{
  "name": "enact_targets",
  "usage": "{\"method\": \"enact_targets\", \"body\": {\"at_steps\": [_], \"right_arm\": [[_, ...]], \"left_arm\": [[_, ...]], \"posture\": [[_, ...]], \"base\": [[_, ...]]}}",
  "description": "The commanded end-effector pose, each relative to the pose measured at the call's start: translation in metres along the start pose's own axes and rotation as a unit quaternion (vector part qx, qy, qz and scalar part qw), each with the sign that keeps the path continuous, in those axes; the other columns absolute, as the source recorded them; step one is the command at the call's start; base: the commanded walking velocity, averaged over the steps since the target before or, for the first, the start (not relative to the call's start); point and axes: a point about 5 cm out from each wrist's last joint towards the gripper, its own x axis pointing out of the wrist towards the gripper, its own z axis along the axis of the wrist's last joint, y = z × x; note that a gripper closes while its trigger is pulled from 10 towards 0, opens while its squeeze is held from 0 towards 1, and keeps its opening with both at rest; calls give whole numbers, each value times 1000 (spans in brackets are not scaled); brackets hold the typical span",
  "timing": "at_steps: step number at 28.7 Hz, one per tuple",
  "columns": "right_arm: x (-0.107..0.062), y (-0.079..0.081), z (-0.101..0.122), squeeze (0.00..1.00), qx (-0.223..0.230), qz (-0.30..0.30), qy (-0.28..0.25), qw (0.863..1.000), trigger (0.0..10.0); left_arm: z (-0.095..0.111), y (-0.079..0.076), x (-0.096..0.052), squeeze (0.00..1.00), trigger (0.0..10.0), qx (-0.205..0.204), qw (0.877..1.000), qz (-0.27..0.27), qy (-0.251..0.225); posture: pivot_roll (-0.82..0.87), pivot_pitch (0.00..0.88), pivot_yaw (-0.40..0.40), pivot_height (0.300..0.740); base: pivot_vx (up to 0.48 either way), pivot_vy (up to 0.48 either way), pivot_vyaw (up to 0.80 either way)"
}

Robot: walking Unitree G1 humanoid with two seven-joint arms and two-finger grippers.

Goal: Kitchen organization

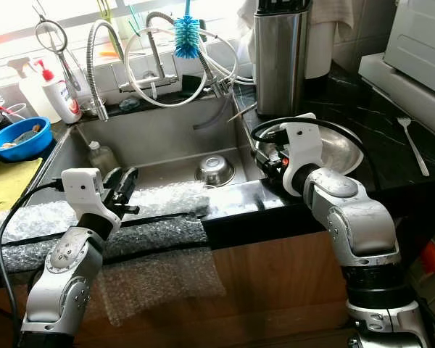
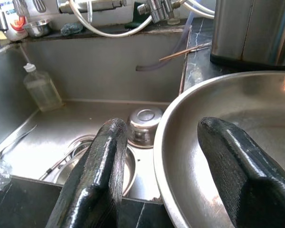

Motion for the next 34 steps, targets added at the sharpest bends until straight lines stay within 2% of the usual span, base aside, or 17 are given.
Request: {"method": "enact_targets", "body": {"at_steps": [1, 6, 10, 16, 24, 26, 27, 34], "right_arm": [[-1, 8, 6, 0, -12, 15, -9, 1000, 10000], [-1, 5, 2, 0, -34, 2, 7, 999, 10000], [5, -1, -14, 0, -28, -14, 33, 999, 10000], [8, 3, -24, 0, -15, -2, 47, 999, 10000], [9, 3, -21, 0, -22, 0, 41, 999, 10000], [10, 3, -21, 0, -26, -1, 42, 999, 3608], [10, 3, -21, 0, -27, -2, 42, 999, 0], [10, 2, -21, 0, -33, -3, 43, 999, 0]], "left_arm": [[-4, 2, -1, 0, 10000, 1, 1000, 2, 11], [-6, 2, -2, 0, 10000, -2, 1000, 3, 15], [-7, 0, -2, 0, 10000, -4, 1000, 1, 16], [-5, 3, -1, 0, 10000, -3, 1000, 4, 15], [-4, 4, 0, 0, 10000, -2, 1000, 8, 14], [-4, 4, 0, 0, 10000, -2, 1000, 7, 14], [-5, 4, 0, 0, 10000, -2, 1000, 7, 15], [-6, 4, -1, 0, 10000, -9, 1000, 4, 19]], "posture": [[-112, 0, 175, 740], [-117, 0, 170, 740], [-109, 0, 167, 740], [-107, 0, 166, 740], [-103, 0, 165, 740], [-103, 0, 166, 740], [-105, 0, 166, 740], [-107, 0, 169, 740]], "base": [[0, 0, 0], [0, 0, 0], [0, 0, 0], [0, 0, 0], [0, 0, 0], [0, 0, 0], [0, 0, 0], [0, 0, 0]]}}
